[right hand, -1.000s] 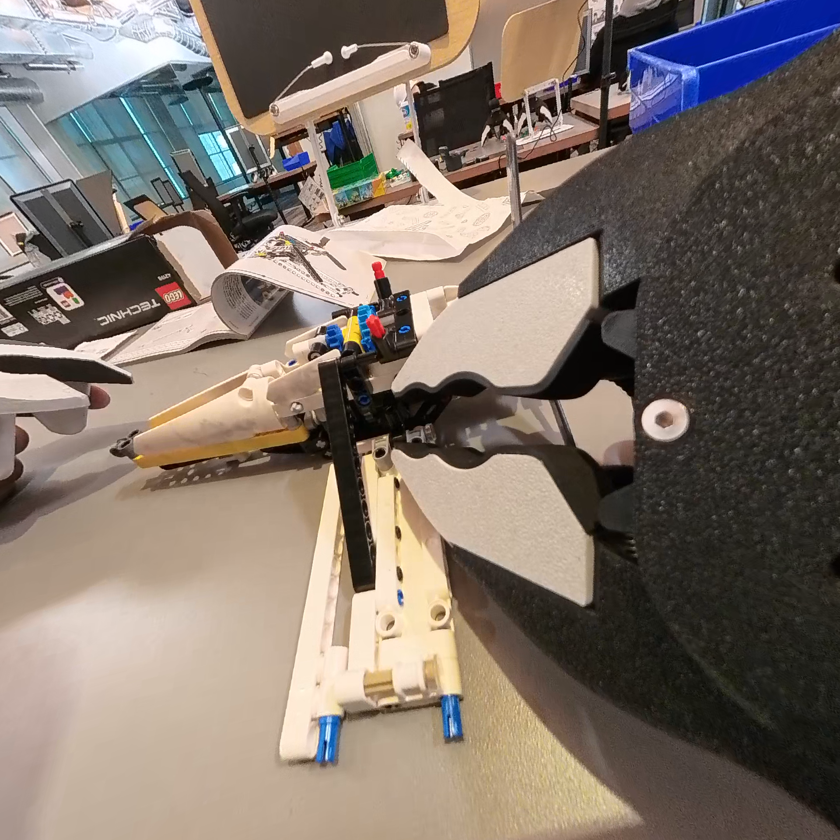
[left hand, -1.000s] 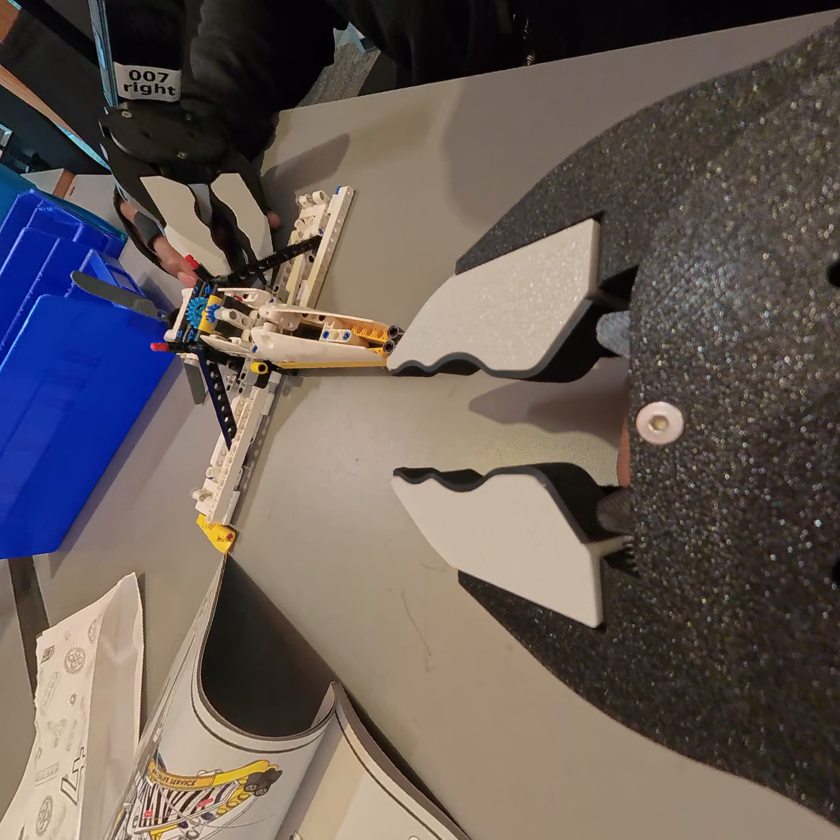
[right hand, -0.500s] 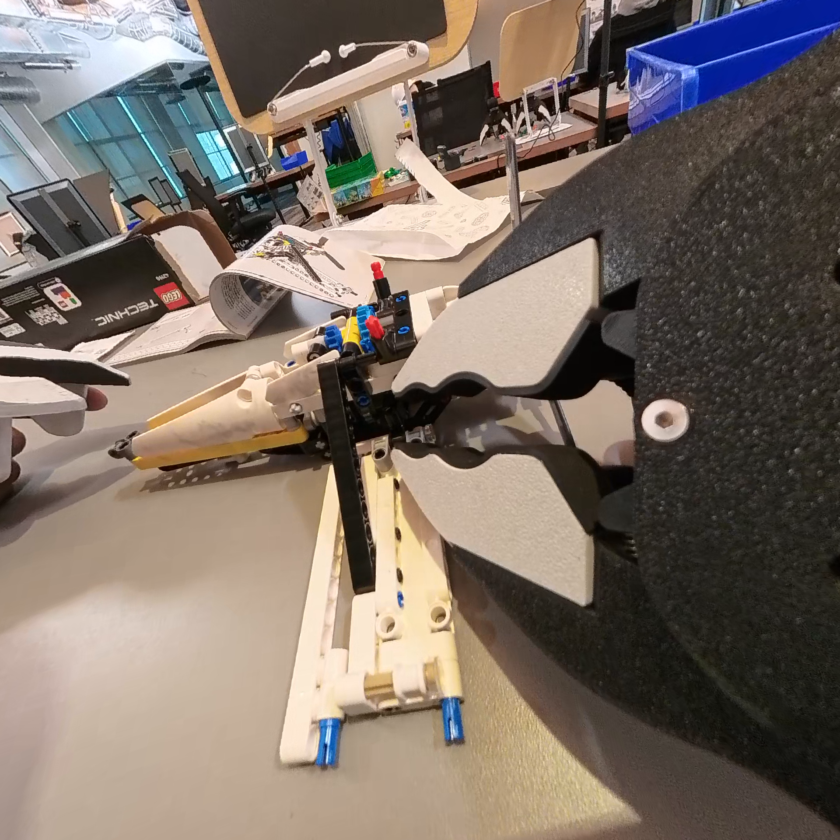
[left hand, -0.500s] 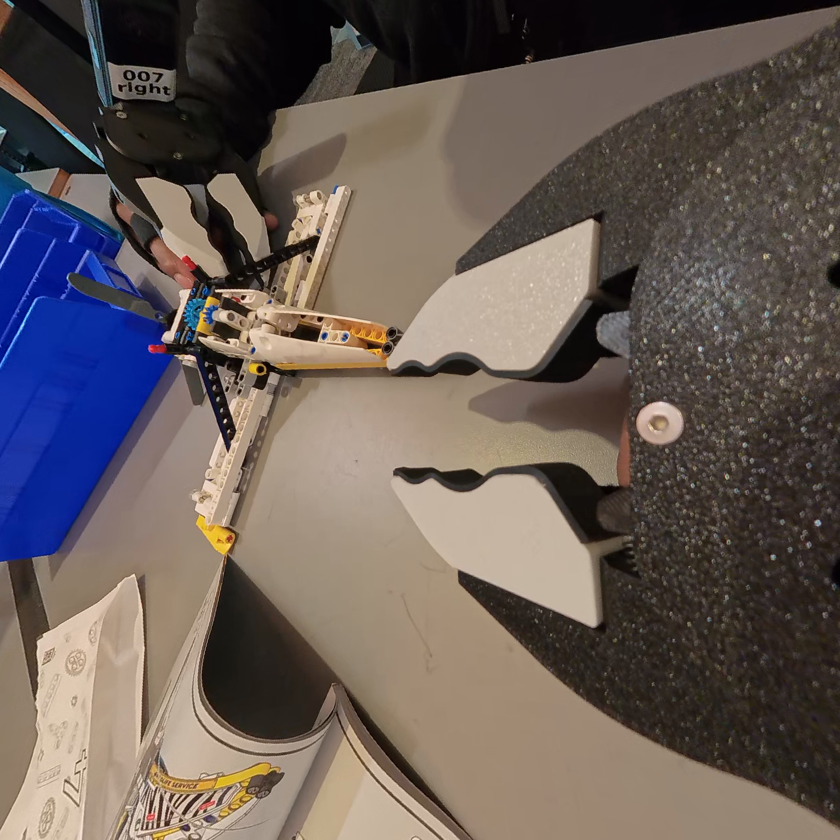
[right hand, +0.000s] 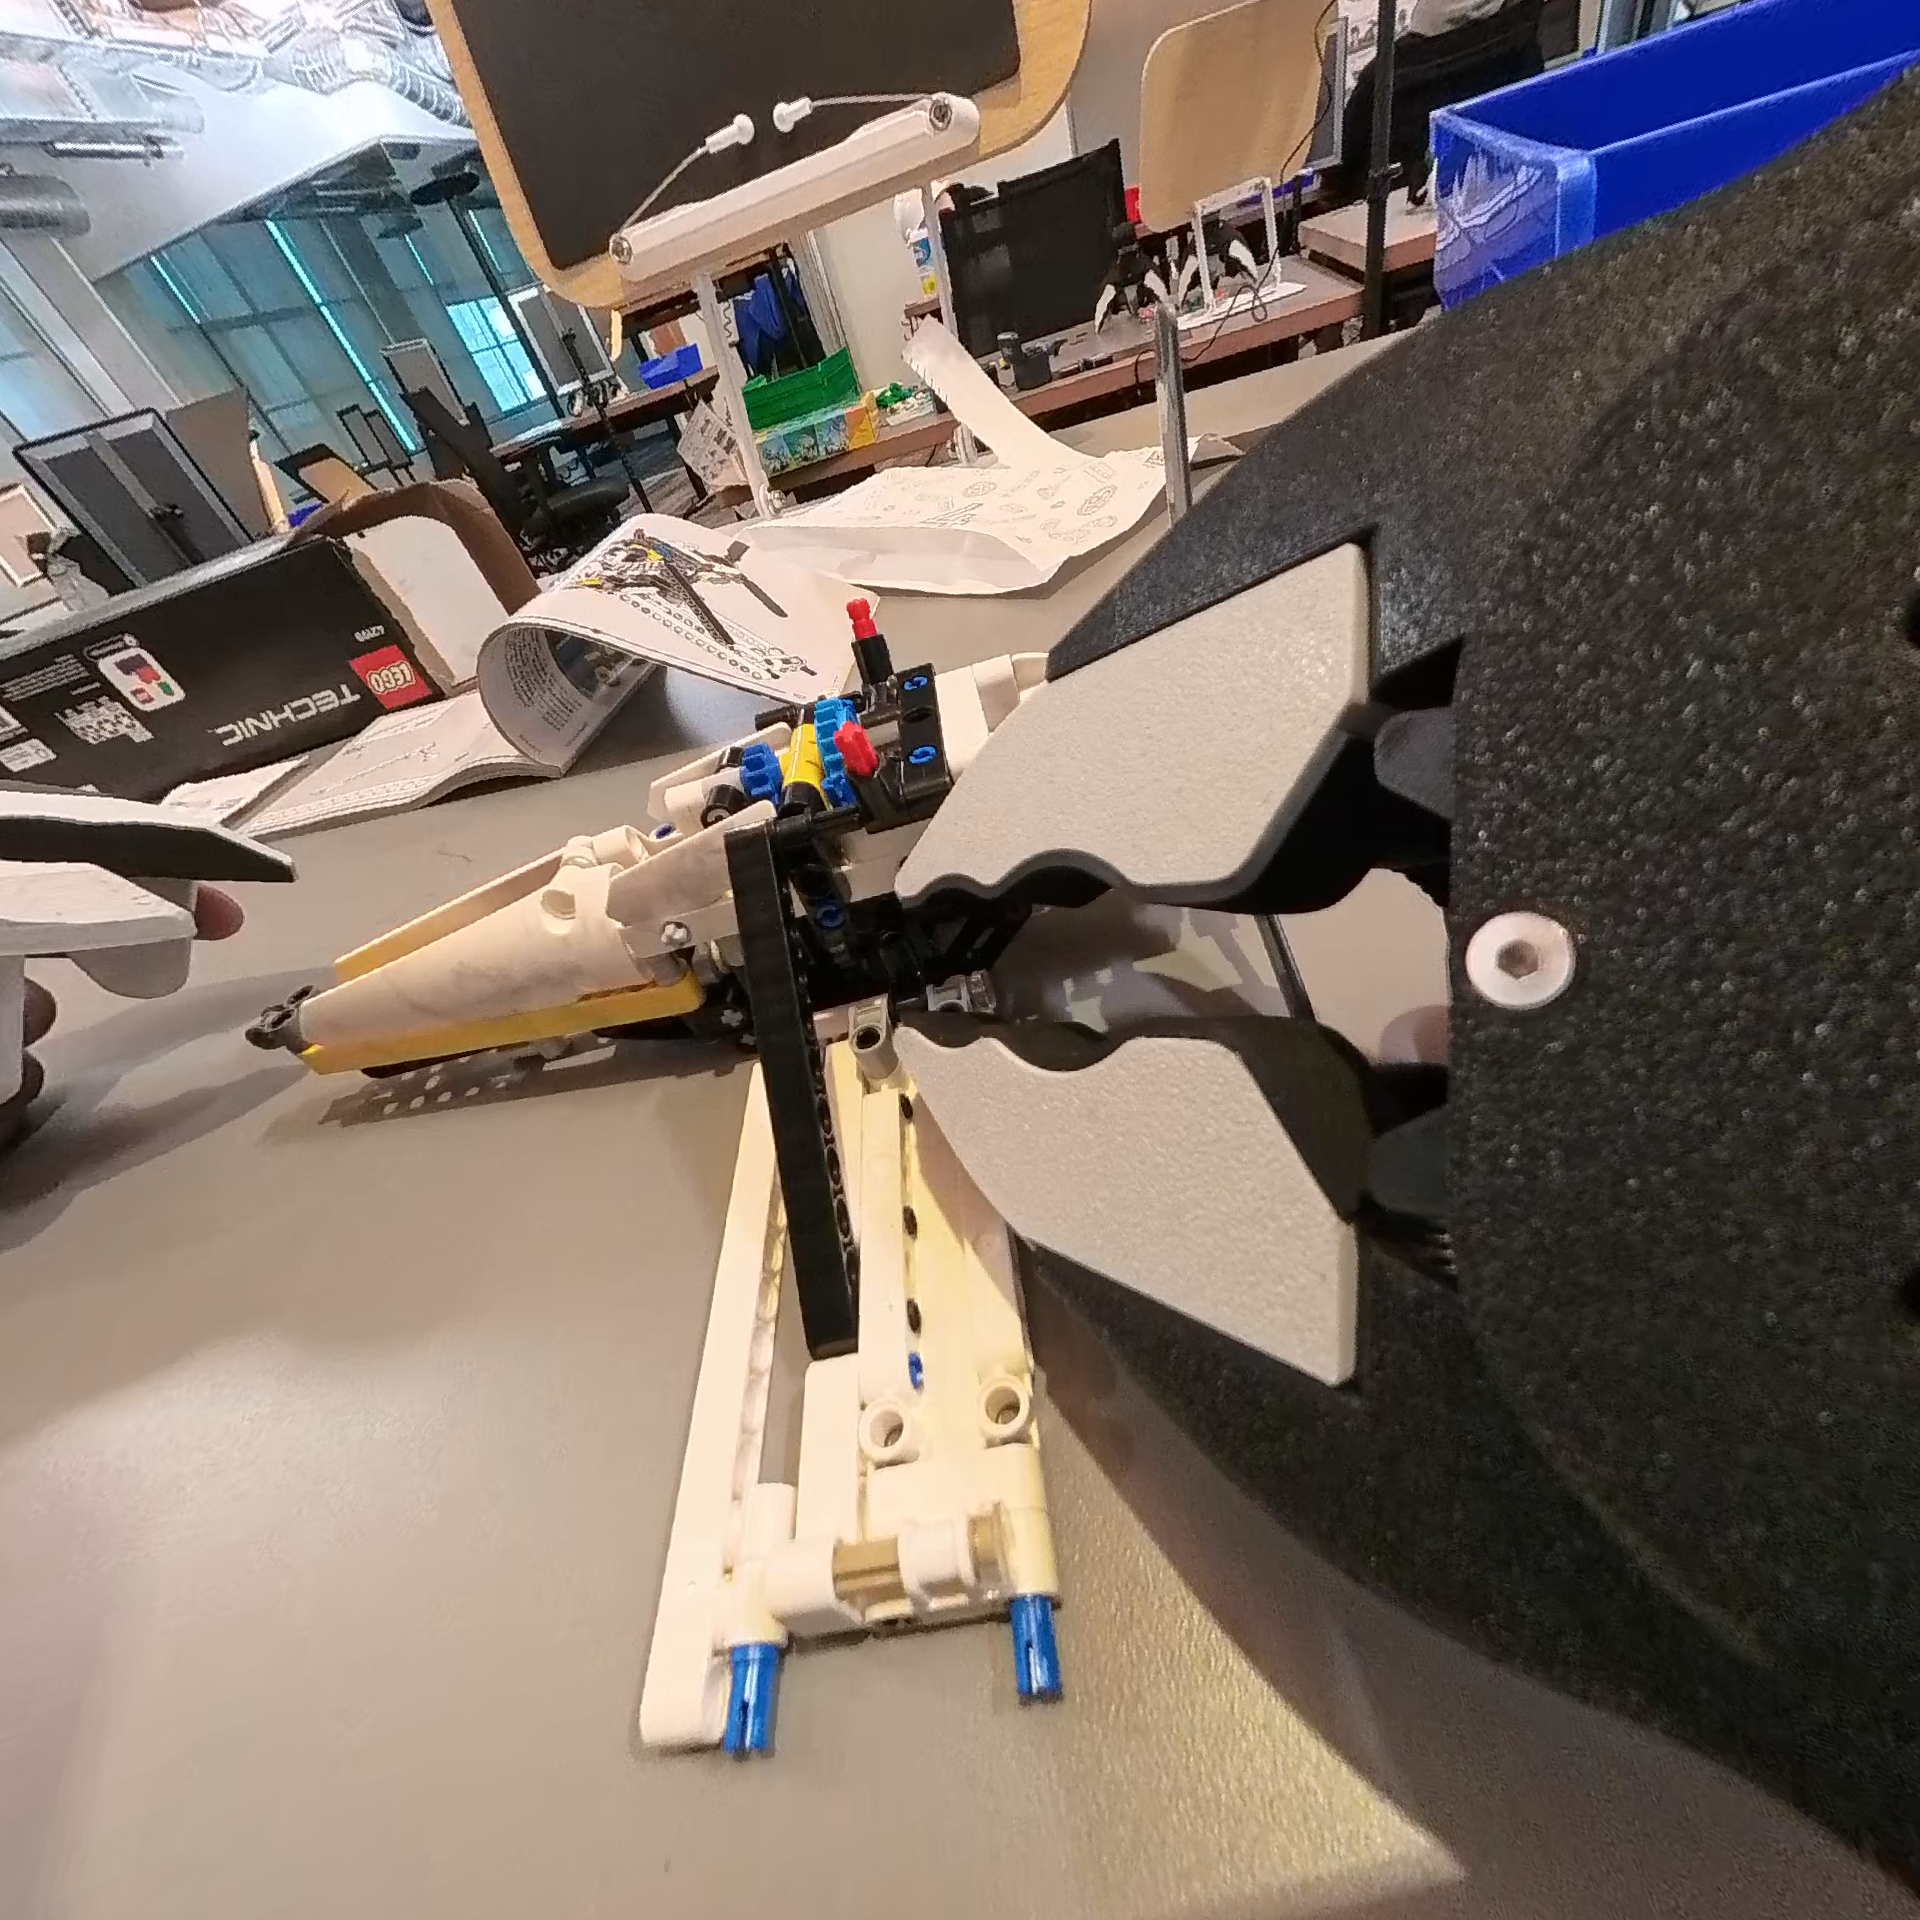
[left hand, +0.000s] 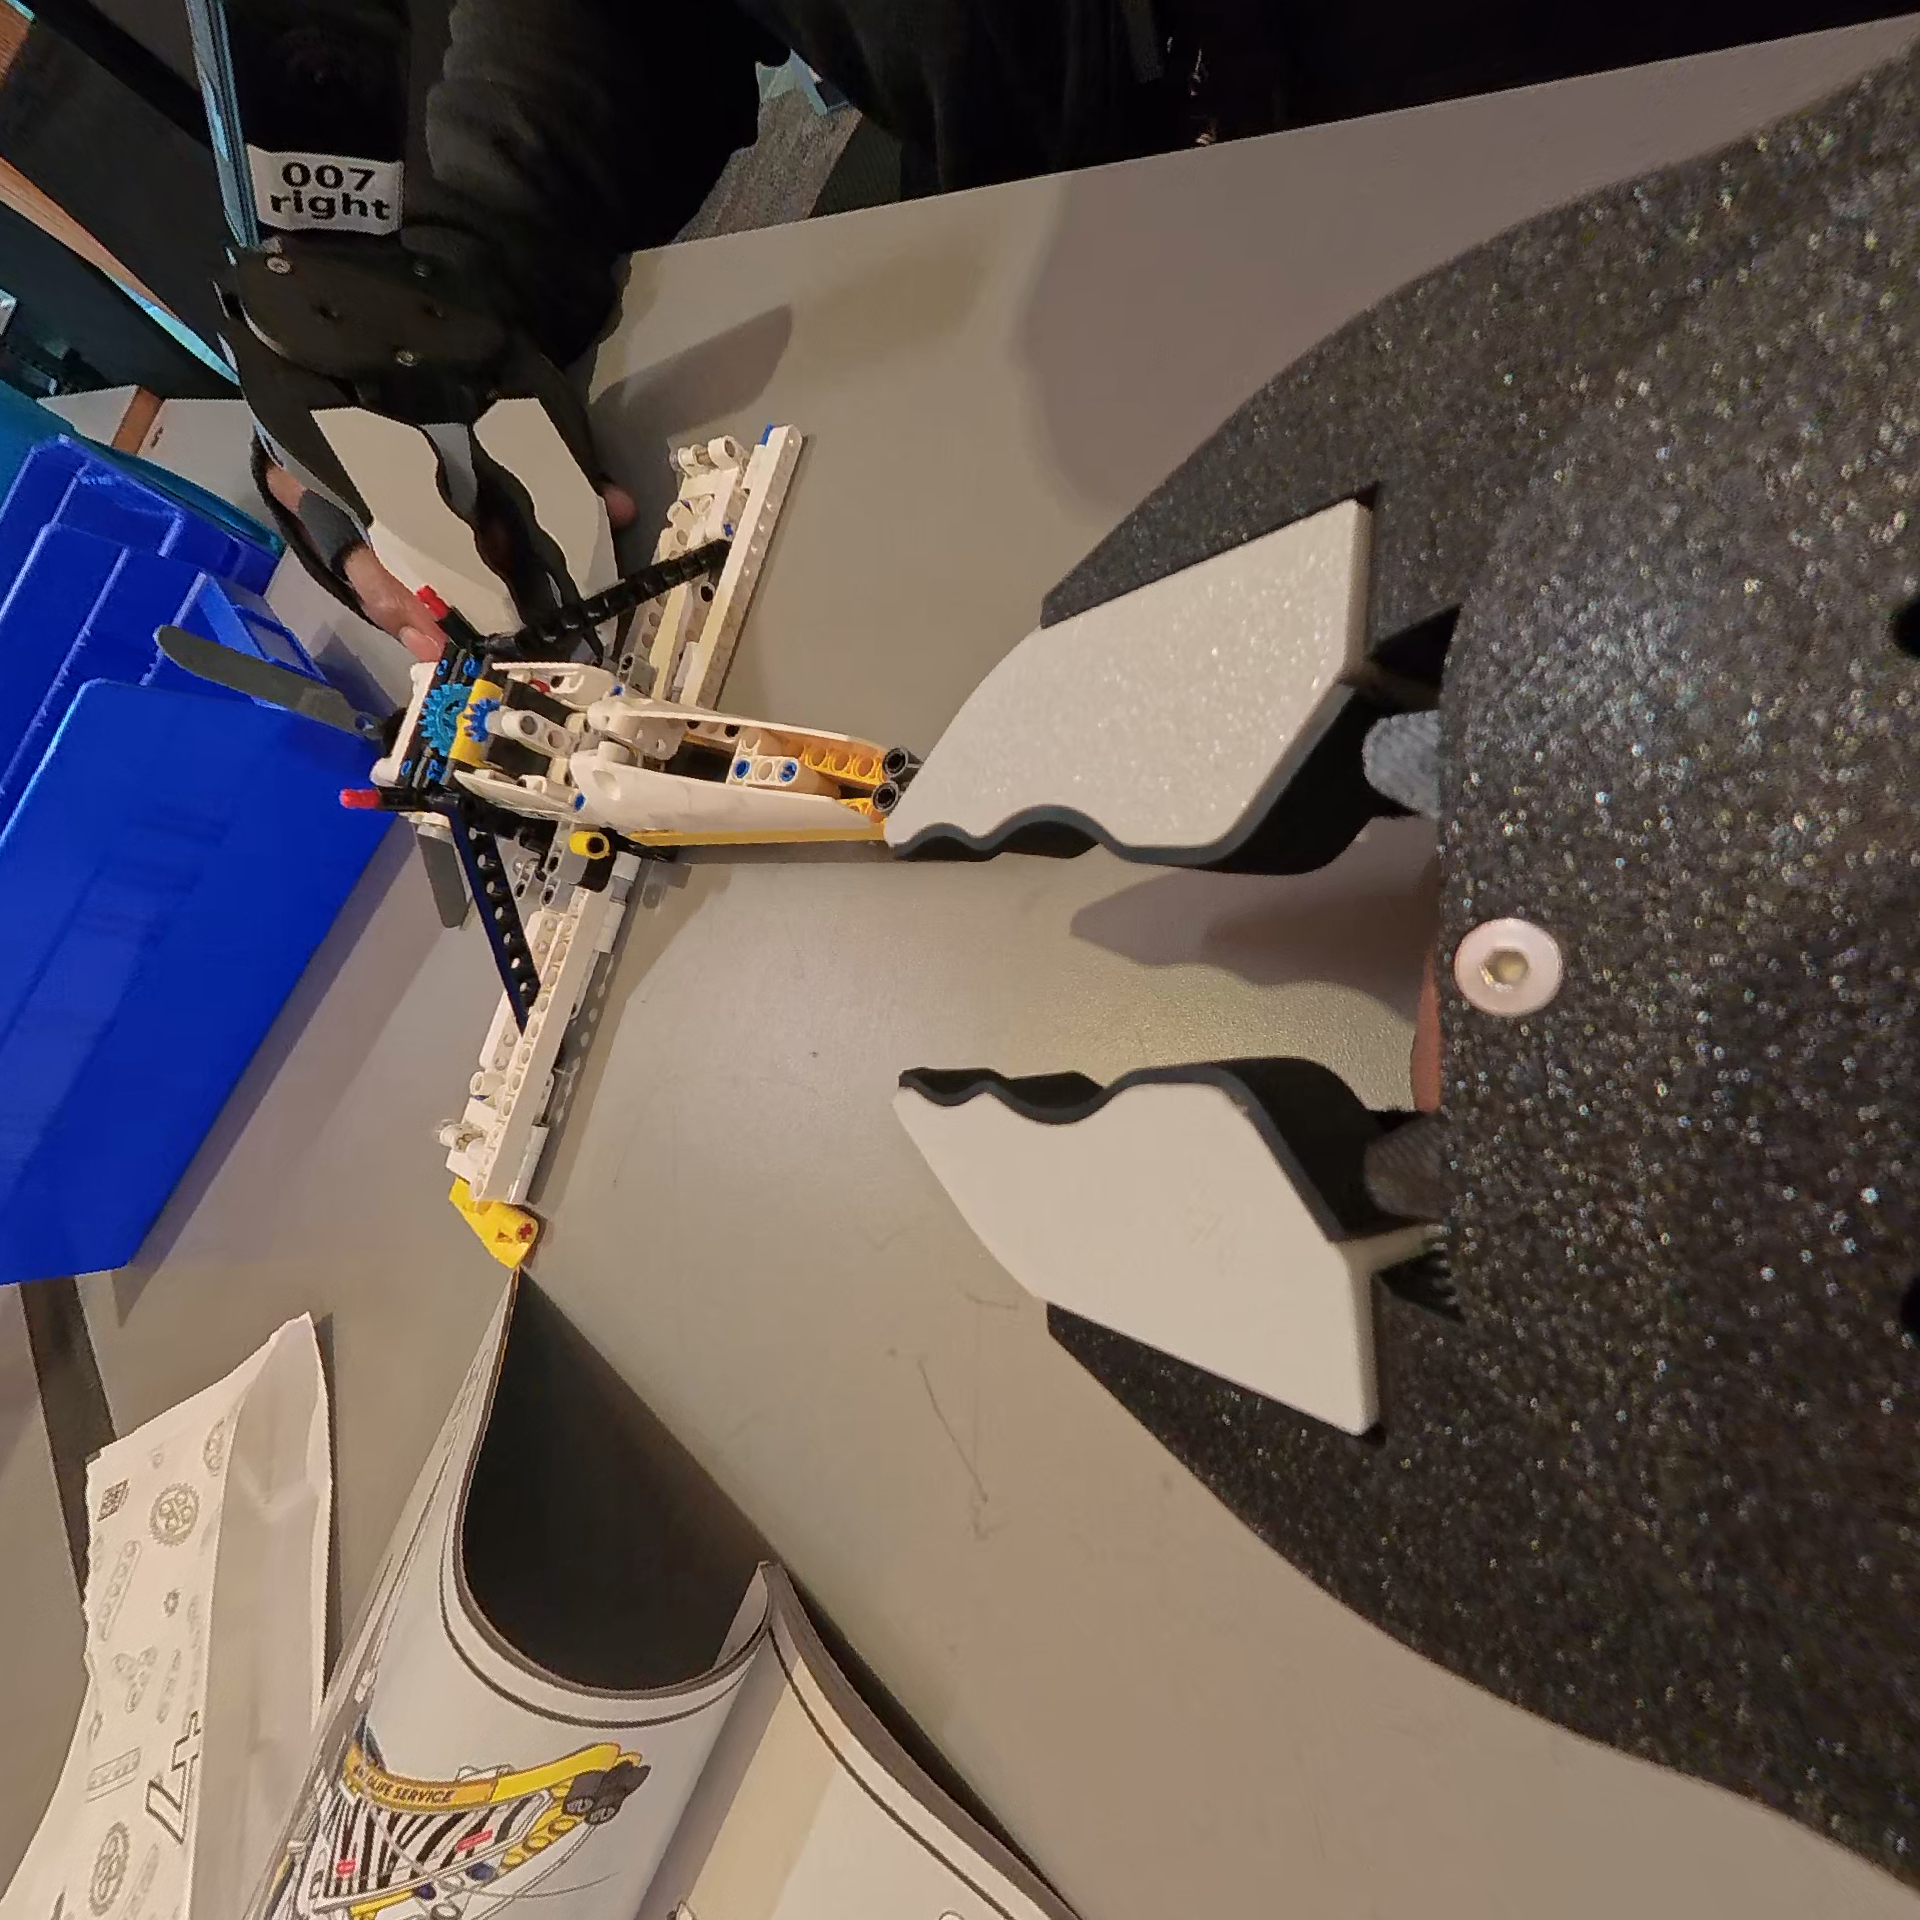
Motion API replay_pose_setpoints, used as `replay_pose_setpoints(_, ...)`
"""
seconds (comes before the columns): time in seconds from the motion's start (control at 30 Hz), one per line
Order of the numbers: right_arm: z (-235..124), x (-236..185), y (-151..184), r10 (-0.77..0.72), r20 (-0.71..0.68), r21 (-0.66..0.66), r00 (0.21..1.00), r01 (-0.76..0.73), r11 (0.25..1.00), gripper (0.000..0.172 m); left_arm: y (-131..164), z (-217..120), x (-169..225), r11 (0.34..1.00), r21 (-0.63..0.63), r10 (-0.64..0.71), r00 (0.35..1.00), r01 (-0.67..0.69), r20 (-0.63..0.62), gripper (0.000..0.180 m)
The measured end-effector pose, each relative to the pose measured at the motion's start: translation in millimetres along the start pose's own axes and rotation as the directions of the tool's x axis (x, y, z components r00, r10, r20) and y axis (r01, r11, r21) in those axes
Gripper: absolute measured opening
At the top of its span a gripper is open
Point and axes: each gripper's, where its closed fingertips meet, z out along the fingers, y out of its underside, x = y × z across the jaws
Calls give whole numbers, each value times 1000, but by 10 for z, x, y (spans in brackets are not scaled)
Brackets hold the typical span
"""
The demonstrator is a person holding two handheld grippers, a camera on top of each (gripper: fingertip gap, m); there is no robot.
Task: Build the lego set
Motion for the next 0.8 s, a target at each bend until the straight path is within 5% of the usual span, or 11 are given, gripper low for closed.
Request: replay_pose_setpoints(0.8, 10, 29, 9, 43, 16, 3, 999, -43, 999, 17, -22, -51, -5, 998, 24, -65, 997, 66, -34, 38)
